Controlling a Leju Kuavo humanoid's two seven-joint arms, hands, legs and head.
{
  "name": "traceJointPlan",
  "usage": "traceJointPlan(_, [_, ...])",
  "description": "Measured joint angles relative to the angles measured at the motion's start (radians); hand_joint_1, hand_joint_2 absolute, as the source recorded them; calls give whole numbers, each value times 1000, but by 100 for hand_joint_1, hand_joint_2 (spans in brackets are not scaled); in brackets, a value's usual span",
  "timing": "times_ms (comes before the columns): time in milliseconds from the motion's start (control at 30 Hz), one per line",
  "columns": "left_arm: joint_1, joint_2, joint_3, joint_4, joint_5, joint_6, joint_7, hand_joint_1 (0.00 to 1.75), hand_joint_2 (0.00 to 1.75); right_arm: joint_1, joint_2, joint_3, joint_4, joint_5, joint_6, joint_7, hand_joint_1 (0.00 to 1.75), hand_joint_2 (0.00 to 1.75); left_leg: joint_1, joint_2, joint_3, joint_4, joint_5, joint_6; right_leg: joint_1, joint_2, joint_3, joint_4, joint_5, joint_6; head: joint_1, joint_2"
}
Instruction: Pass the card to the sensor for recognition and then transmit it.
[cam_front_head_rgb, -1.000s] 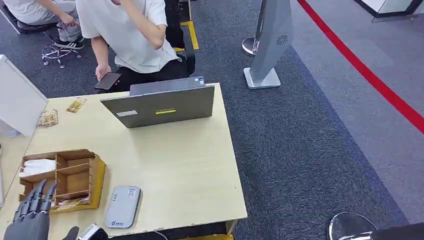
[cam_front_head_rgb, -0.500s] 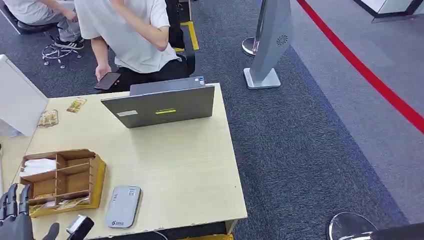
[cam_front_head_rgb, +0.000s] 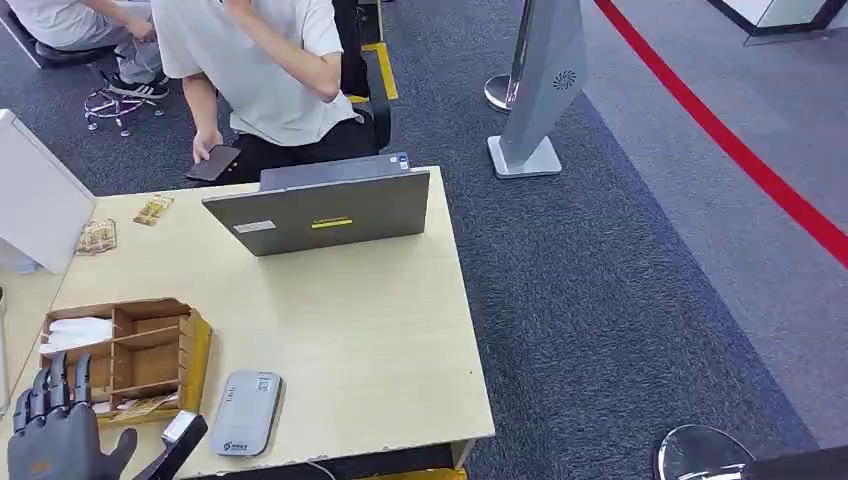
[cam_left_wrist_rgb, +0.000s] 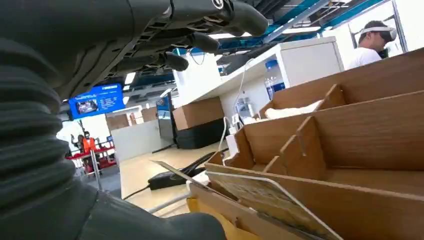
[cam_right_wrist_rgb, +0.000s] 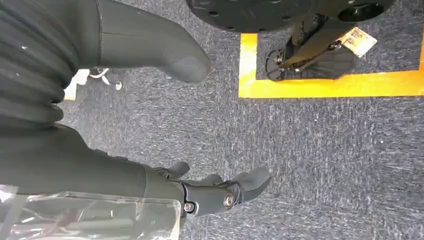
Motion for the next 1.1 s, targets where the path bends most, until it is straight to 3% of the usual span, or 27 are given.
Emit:
traceJointPlan(467, [-57,-10,-68,31,-13,-45,27,0,175,-10,0,0,13,3,3,-8,0,175,0,0,0,0,0,0,0,0,0,0,0,0,0,0])
traceJointPlan(1100, [-56,-8,-77,30,-6,-82,72,0,175,-10,0,0,12,-3,6,10,0,175,0,0,0,0,0,0,0,0,0,0,0,0,0,0])
